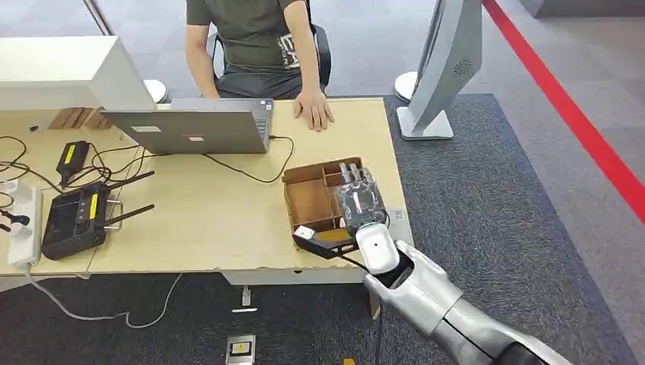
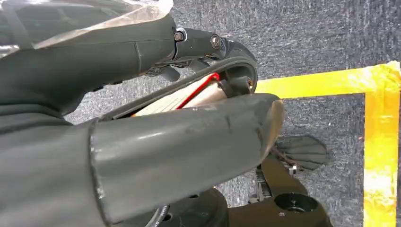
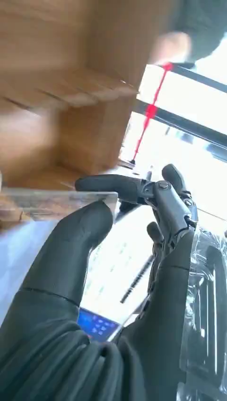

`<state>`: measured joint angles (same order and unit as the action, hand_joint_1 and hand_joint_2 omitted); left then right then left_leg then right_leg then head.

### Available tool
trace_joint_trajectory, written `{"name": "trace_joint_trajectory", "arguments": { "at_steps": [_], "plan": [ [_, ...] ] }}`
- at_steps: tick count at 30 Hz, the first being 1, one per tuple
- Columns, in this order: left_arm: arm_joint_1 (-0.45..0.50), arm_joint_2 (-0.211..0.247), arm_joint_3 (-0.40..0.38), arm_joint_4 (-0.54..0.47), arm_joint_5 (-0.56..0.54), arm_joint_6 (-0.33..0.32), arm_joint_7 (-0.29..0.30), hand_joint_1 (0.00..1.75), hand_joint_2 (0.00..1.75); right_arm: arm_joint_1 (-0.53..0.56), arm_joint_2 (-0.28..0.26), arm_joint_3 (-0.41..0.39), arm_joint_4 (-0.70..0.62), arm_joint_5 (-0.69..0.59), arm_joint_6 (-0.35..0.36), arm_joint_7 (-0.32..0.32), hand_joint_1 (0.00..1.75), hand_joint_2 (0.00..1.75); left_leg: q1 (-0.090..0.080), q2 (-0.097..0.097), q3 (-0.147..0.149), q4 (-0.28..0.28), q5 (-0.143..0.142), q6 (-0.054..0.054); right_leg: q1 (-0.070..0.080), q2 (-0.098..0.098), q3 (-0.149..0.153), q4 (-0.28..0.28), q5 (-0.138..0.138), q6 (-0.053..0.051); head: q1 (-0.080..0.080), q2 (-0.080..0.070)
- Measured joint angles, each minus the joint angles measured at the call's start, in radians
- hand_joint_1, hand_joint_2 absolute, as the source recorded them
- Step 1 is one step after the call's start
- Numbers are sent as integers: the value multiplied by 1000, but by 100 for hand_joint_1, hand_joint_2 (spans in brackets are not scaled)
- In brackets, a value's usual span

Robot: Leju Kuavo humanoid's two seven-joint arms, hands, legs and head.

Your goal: Pass the card to the sensor for recognition and then transmit it.

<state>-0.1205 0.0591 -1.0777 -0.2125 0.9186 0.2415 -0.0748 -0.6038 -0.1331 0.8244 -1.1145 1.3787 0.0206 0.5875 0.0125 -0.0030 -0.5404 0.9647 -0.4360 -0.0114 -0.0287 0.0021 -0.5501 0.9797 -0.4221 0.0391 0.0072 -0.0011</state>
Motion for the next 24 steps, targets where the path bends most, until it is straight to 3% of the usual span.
{"name": "trace_joint_trajectory", "arguments": {
  "at_steps": [10, 24],
  "plan": [
    [-1, 0, 0, 0, 2, 0, -7, 0, 0, -29, -65, -41, -220, 27, 18, -16, 175, 175, 0, 0, 0, 0, 0, 0, 0, 0, 0, 0, 0, 0, 0, 0],
    [-2, 0, 0, 0, 5, 7, -8, 0, 0, -16, -80, -48, -316, 39, 13, -27, 175, 175, 0, 0, 0, 0, 0, 0, 0, 0, 0, 0, 0, 0, 0, 0]
  ]
}}
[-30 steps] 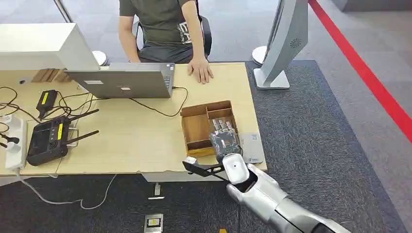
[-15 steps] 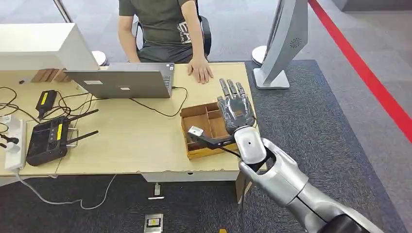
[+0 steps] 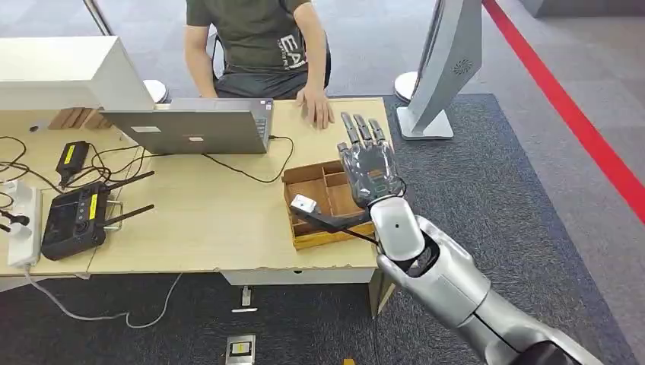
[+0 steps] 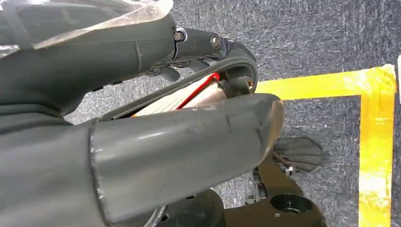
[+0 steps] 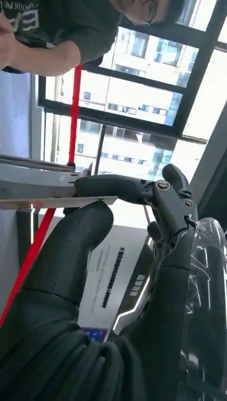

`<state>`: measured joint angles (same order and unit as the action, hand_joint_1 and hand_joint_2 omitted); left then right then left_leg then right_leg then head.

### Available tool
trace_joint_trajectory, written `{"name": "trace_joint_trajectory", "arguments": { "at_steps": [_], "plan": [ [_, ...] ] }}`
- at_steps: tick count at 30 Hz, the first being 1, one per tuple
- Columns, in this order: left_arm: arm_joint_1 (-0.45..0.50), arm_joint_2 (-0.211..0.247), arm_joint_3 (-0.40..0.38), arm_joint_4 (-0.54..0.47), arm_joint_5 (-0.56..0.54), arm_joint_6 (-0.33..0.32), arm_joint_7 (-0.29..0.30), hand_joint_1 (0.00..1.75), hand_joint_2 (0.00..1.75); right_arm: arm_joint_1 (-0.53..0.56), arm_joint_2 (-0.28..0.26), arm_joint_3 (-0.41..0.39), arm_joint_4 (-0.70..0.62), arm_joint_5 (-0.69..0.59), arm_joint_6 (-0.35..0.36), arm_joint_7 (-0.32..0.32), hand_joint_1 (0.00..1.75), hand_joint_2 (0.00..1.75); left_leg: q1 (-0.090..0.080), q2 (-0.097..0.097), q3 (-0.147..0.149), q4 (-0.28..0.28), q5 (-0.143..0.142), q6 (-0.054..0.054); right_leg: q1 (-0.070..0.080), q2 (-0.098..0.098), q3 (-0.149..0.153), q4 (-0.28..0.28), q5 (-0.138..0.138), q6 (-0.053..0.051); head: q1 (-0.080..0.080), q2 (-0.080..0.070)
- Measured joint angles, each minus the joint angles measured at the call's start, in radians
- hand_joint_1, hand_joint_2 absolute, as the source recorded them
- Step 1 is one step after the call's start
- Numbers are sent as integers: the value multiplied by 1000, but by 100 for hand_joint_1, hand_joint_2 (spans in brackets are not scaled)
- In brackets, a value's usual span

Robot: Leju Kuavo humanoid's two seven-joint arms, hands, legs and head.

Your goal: Pass the card to the sensor for recognition and then transmit it.

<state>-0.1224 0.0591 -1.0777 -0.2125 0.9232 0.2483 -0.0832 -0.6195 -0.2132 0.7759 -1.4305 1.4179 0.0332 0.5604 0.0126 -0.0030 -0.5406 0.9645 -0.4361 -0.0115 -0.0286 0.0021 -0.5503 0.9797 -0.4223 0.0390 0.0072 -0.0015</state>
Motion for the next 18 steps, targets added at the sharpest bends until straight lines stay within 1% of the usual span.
{"name": "trace_joint_trajectory", "arguments": {
  "at_steps": [3, 6, 7, 10, 13, 18],
  "plan": [
    [-1, 0, -1, 0, -2, 0, 2, 0, 0, -3, 1, 0, -5, -1, 0, -11, 175, 175, 0, 0, 0, 0, 0, 0, 0, 0, 0, 0, 0, 0, 0, 0],
    [-5, 0, -3, 0, -9, 0, 4, 0, 0, -27, 9, 0, 8, -72, -1, -34, 175, 175, 0, 0, -1, 0, 0, 0, 0, 0, 0, 0, 0, 0, 0, 0],
    [-8, 0, -5, 0, -13, -2, 7, 0, 0, -44, 20, 0, 25, -118, -6, -42, 175, 175, 0, 0, -1, 0, 0, 0, 0, 0, -1, 0, 0, 0, 0, 0],
    [-20, 0, -8, 0, -18, -7, 8, 0, 0, -96, 48, 0, 76, -179, -18, -47, 175, 175, 0, 0, -1, 0, 1, 0, 0, -1, 0, 1, 0, 0, 0, 0],
    [-23, 0, -8, 0, -22, -9, 10, 0, 0, -138, 76, 0, 131, -199, -19, -48, 175, 175, 0, 0, -1, 0, 1, 0, 0, -1, 0, 1, 0, 0, 0, 0],
    [-26, -1, -13, 0, -23, -9, 16, 0, 0, -178, 108, 2, 206, -212, -25, -43, 175, 175, 0, 0, -2, 0, 1, 0, 0, -1, 0, 1, 0, 0, 0, 0]
  ]
}}
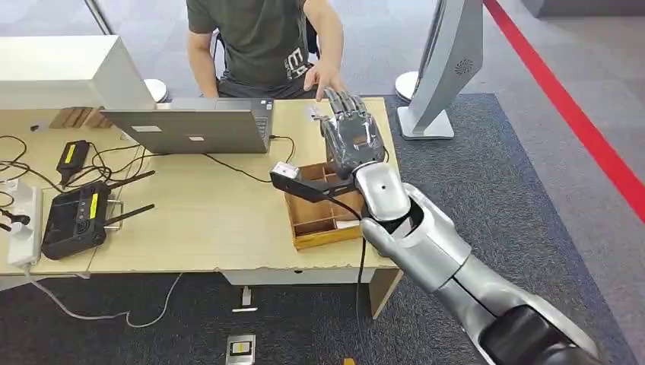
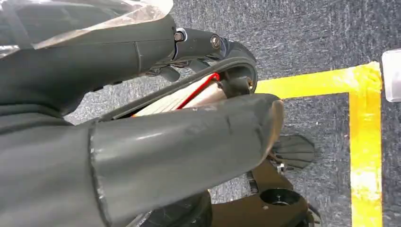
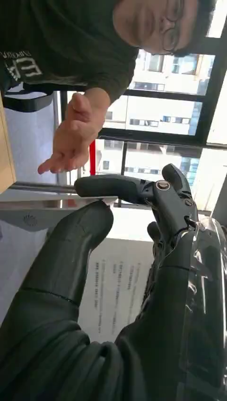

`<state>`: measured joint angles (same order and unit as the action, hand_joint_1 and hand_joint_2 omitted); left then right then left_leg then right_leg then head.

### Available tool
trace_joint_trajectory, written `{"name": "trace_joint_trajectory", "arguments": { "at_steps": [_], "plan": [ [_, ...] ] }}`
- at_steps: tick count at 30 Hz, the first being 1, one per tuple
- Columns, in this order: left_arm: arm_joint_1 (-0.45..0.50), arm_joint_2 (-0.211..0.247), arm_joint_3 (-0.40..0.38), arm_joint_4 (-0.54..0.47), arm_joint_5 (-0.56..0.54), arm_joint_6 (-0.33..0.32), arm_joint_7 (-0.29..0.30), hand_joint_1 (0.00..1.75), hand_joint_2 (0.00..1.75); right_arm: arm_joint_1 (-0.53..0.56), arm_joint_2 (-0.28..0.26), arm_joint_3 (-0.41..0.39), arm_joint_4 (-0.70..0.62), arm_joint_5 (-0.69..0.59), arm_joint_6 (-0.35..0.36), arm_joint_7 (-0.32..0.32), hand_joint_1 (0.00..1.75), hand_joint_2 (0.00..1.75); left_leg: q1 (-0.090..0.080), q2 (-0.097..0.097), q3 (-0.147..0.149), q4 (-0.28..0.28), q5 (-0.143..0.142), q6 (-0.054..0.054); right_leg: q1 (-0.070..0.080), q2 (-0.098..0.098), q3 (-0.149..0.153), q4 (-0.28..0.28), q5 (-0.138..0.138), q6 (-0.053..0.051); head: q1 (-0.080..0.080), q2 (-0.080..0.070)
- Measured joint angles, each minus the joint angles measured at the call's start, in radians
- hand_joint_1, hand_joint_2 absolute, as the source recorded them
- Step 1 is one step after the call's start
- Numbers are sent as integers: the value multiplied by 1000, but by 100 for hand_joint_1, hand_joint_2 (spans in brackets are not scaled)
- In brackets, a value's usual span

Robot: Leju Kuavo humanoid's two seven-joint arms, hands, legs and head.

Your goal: Pass the card to the sensor for recognition and then transmit it.

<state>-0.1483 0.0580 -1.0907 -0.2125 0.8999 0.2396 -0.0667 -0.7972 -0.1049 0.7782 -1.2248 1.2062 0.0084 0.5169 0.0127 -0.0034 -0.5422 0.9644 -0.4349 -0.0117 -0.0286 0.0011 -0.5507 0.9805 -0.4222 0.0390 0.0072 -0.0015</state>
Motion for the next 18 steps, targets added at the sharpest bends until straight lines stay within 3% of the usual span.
{"name": "trace_joint_trajectory", "arguments": {
  "at_steps": [18],
  "plan": [
    [26, -1, -4, 0, 20, 3, -16, 0, 0, -35, 68, 16, 209, -15, -53, -6, 175, 175, 0, 0, 0, 0, 0, 0, 0, 0, 0, 0, 0, 0, 0, 0]
  ]
}}
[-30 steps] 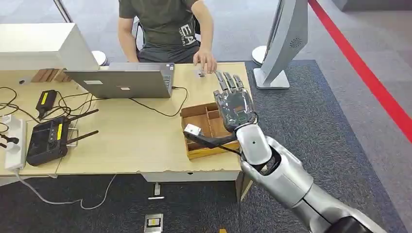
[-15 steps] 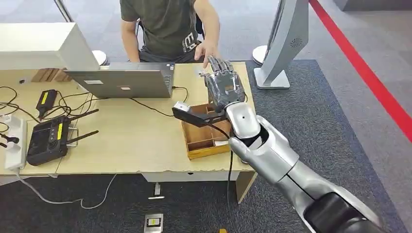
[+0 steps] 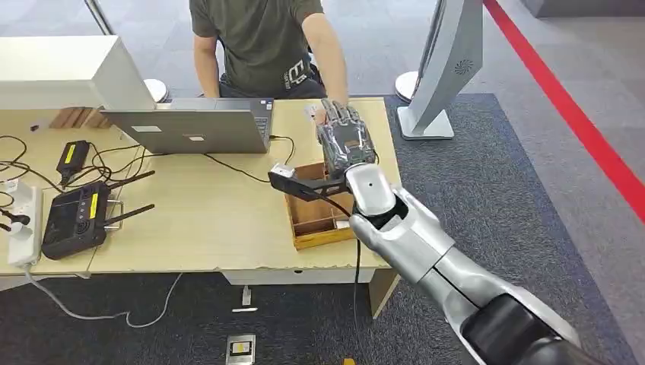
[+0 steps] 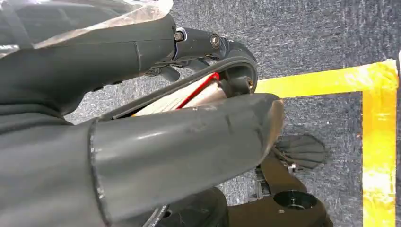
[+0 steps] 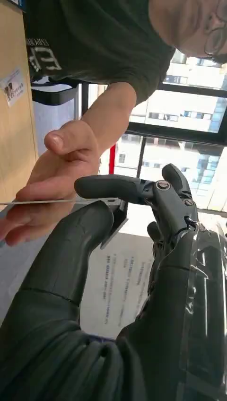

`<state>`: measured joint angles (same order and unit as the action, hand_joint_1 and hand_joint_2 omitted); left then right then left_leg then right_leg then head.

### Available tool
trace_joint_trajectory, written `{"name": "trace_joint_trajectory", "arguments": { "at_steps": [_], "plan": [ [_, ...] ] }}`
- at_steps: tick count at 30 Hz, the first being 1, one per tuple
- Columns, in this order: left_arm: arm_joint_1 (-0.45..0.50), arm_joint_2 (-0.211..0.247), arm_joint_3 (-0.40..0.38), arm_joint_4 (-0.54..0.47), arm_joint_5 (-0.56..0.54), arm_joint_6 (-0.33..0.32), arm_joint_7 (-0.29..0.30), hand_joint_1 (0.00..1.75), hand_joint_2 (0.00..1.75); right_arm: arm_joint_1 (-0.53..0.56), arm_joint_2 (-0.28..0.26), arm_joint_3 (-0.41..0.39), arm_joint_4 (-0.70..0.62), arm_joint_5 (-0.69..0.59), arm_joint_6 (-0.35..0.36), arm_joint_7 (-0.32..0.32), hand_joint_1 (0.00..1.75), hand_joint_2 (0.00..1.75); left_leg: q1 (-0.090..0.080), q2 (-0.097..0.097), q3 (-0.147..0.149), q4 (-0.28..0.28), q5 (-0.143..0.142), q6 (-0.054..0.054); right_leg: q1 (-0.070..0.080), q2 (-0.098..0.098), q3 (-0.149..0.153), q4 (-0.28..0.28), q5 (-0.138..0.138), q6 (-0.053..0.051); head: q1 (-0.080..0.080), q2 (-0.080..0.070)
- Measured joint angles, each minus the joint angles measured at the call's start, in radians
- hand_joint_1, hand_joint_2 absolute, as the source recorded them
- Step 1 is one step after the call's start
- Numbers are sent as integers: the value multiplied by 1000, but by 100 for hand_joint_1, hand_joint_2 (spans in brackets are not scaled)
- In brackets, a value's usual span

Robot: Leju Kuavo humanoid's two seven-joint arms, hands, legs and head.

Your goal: Pass the card to the sensor for recognition and then transmit it.

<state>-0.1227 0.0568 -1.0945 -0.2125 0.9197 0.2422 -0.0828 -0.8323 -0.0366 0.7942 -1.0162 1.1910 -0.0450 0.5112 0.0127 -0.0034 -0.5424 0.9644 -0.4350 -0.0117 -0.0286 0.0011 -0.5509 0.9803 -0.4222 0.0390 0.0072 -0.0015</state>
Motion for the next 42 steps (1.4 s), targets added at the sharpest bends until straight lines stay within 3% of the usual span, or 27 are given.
{"name": "trace_joint_trajectory", "arguments": {
  "at_steps": [4, 5, 6, 17, 24, 28, 32, 42],
  "plan": [
    [0, -2, 0, 0, 2, 0, -5, 0, 0, -2, 6, 0, 16, 0, -10, -3, 175, 175, 0, 0, 0, 0, 0, 0, 0, 0, 0, 0, 0, 0, 0, 0],
    [0, -2, 0, 0, 3, 0, -5, 0, 0, -3, 8, 0, 21, 0, -14, -4, 19, 175, 0, 0, 0, 0, 0, 0, 0, 0, 0, 0, 0, 0, 0, 0],
    [0, -2, 0, 0, 3, 0, -5, 0, 0, -5, 9, 0, 26, 0, -18, -6, 0, 0, 0, 0, 0, 0, 0, 0, 0, 0, 0, 0, 0, 0, 0, 0],
    [12, -2, 0, 0, 18, 3, 18, 0, 0, -13, 10, 0, 82, 64, -63, -12, 0, 0, 0, 0, 0, 0, 0, 0, 0, 0, 0, 0, 0, 0, 0, 0],
    [14, -1, 0, 0, 21, 6, 25, 0, 0, -10, -22, -6, 77, 77, -22, 18, 0, 0, 0, 0, 1, 0, 0, 0, 0, 0, -1, -1, 0, 0, 0, 0],
    [17, -1, 0, 0, 24, 6, 10, 0, 0, 13, -100, -34, 19, 56, 47, 56, 0, 0, 0, 0, 1, 1, 0, 0, 0, 0, 0, -1, 0, 0, 0, 0],
    [20, 0, -1, 0, 28, 6, 9, 0, 0, 68, -212, -93, -38, 37, 75, 95, 0, 0, 0, -1, 2, 1, -1, 1, 0, 0, 2, -3, 0, 1, 0, 0],
    [24, 9, -6, 1, 50, 12, 8, 0, 0, 296, -456, -339, -221, 26, 138, 132, 0, 0, 0, -2, 2, 1, -2, 1, 0, -1, 2, -3, 0, 1, 0, 0]
  ]
}}
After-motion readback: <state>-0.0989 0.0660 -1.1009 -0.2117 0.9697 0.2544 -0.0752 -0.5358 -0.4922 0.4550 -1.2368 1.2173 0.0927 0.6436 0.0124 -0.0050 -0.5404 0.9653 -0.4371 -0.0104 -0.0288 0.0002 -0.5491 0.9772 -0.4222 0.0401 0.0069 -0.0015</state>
